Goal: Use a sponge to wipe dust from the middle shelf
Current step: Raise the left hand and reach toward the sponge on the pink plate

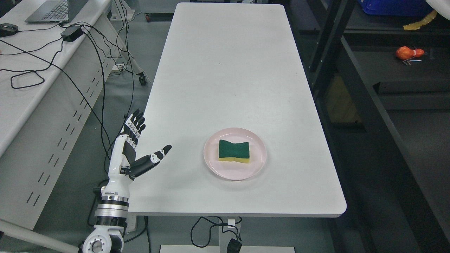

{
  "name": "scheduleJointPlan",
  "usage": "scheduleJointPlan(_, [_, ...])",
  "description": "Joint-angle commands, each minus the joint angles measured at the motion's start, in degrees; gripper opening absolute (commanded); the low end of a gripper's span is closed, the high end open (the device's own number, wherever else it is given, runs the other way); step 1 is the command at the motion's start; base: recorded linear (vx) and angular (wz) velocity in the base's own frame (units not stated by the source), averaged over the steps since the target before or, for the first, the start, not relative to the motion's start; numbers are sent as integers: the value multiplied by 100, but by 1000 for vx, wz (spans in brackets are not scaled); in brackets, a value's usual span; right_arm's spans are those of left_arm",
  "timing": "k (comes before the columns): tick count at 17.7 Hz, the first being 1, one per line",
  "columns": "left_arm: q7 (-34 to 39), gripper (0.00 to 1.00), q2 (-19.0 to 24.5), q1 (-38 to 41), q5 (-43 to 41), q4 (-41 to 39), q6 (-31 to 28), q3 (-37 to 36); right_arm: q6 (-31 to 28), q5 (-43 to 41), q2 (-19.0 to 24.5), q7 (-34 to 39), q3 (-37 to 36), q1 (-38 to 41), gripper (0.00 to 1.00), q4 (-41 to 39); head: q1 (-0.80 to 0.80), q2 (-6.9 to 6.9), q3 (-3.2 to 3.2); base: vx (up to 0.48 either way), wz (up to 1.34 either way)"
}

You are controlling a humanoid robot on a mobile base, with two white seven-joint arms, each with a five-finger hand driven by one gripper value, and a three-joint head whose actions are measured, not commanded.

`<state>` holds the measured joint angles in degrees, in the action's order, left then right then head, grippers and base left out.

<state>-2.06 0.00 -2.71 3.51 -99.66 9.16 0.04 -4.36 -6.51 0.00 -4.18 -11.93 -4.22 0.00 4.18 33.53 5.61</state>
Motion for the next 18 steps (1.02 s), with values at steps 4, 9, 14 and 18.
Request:
scheduleJointPlan(4, [-266, 99, 393, -10, -17, 8, 6, 207, -3, 0, -100, -4, -2, 0, 100, -100, 0, 0, 0, 6, 0])
scheduleJointPlan(9, [-1496, 95, 1721, -913, -1656, 157, 199, -179, -3, 0, -100, -4, 7, 0, 100, -100, 0, 0, 0, 0, 0])
scheduleJointPlan(14, [-2201, 95, 1960, -2171, -3986, 825, 848, -924, -3, 0, -100, -4, -2, 0, 100, -100, 0, 0, 0, 0, 0])
scheduleJointPlan(18, [-2211, 93, 2048, -2918, -5226, 914, 1105, -2584, -3, 0, -100, -4, -2, 0, 100, -100, 0, 0, 0, 0, 0])
